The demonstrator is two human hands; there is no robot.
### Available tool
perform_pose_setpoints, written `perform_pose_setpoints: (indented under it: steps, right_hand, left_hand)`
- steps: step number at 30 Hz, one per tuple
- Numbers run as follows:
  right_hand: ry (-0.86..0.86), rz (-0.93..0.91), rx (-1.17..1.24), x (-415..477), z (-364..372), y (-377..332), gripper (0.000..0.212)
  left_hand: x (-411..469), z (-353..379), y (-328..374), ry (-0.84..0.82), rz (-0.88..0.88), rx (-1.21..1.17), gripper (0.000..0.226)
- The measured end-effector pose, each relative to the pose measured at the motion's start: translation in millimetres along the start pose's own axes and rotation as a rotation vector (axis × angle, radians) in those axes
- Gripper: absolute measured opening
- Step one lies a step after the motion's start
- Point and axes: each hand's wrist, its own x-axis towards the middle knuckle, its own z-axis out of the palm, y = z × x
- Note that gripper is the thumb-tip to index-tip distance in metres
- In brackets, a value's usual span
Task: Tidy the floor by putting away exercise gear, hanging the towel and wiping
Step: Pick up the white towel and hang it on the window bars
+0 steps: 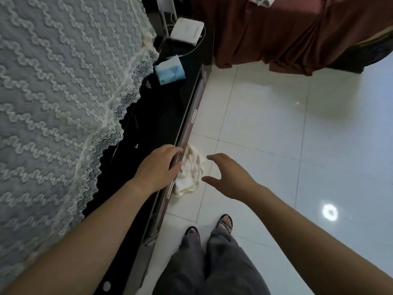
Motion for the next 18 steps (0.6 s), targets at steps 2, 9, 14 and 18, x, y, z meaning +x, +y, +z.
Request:
perform_pose_setpoints:
  steps: [2, 9, 14, 18]
  right_hand:
    - [-0.011, -0.011, -0.004, 32, 23, 25, 0.063]
    - [-0.033, -0.042, -0.030, 166, 135, 120, 0.063]
    - [-0.015, -0.093, -0.049, 257, 217, 183, 0.063]
    - [0.006, -0.113, -0.094, 311, 265, 228, 0.063]
  left_hand:
    - [33, 23, -19, -0.008, 0.003, 0.035, 0.044]
    - [150, 137, -110, 0.075, 0.034, 0.145, 0.047]
    - [231, 202, -169, 0.240, 0.035, 0.245, 0.050]
    - [264, 243, -201, 0.333, 0.023, 0.247, 0.054]
